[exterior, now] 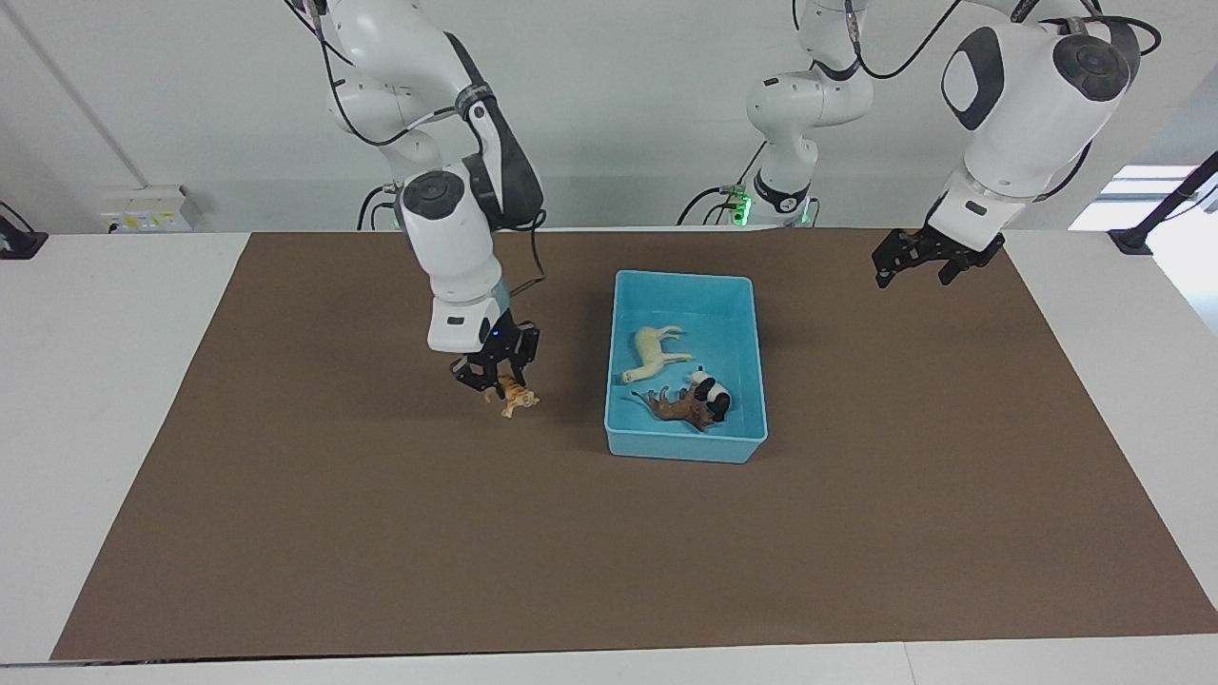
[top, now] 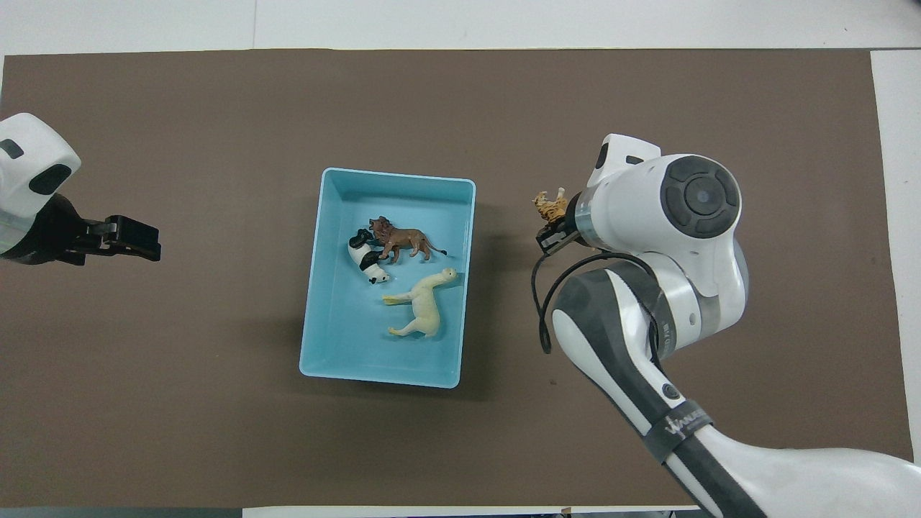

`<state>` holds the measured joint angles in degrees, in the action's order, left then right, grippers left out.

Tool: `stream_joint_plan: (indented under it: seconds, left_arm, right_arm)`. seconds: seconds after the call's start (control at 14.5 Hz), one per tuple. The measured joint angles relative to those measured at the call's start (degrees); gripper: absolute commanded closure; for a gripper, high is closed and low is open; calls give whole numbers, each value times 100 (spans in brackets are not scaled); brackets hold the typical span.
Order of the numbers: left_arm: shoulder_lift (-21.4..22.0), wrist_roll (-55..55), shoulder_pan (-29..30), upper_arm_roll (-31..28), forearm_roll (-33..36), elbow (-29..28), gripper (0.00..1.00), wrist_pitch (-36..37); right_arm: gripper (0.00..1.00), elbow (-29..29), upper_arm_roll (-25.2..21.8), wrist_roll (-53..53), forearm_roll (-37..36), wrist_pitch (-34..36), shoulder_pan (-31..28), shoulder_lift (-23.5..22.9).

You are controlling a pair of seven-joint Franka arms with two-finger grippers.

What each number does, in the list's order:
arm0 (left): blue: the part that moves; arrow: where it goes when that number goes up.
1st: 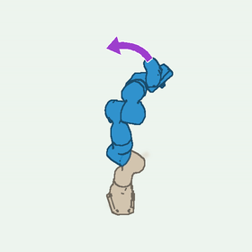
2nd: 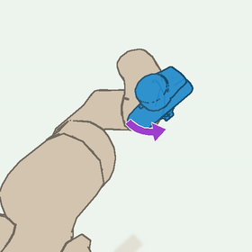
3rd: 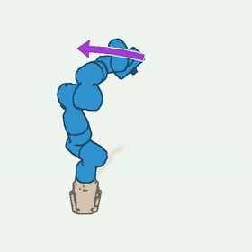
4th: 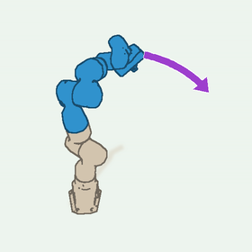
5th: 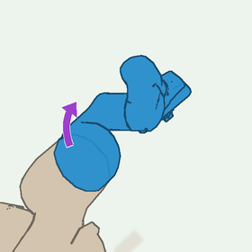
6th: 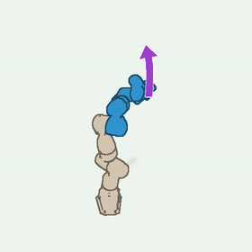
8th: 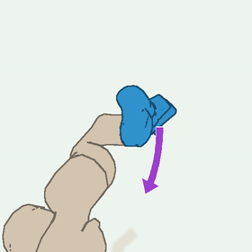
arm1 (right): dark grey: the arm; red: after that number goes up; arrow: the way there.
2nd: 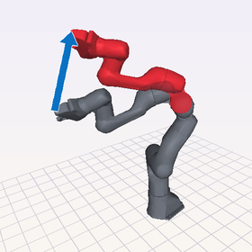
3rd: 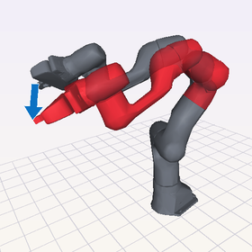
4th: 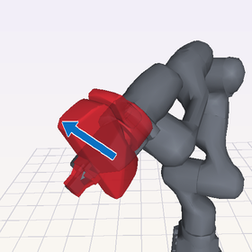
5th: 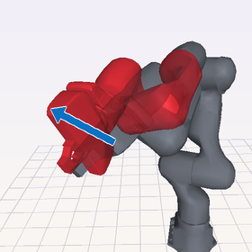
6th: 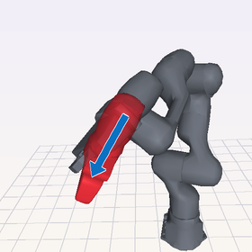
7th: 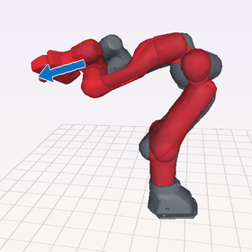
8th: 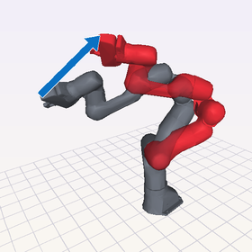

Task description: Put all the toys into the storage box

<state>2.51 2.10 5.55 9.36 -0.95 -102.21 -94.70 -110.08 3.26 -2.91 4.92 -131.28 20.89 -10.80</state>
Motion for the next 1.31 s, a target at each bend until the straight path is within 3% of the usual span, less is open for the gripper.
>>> stream_joint_plan:
  seconds: [0.28, 0.62, 0.69, 0.76, 0.97, 1.31]
  left_arm:
    - [0, 0, 0, 0, 0, 0, 0, 0]
    - [0, 0, 0, 0, 0, 0, 0, 0]
    - [0, 0, 0, 0, 0, 0, 0, 0]
    - [0, 0, 0, 0, 0, 0, 0, 0]
    - [0, 0, 0, 0, 0, -2, 0, 4]
    - [5, 0, 4, -18, 0, -2, 0, -2]
  right_arm:
    - [100, 496, 19, 3066, 21, 76, 812, -70]
    - [96, 699, 26, 4862, 275, -265, 1573, -266]
    - [40, 787, 26, 5168, 277, -334, 1691, -342]
    - [0, 907, 26, 5449, 277, -369, 1778, -429]
    - [0, 1218, 25, 5840, 272, -311, 1862, -651]
    - [0, 1731, -72, 5347, -64, 755, 1636, -672]
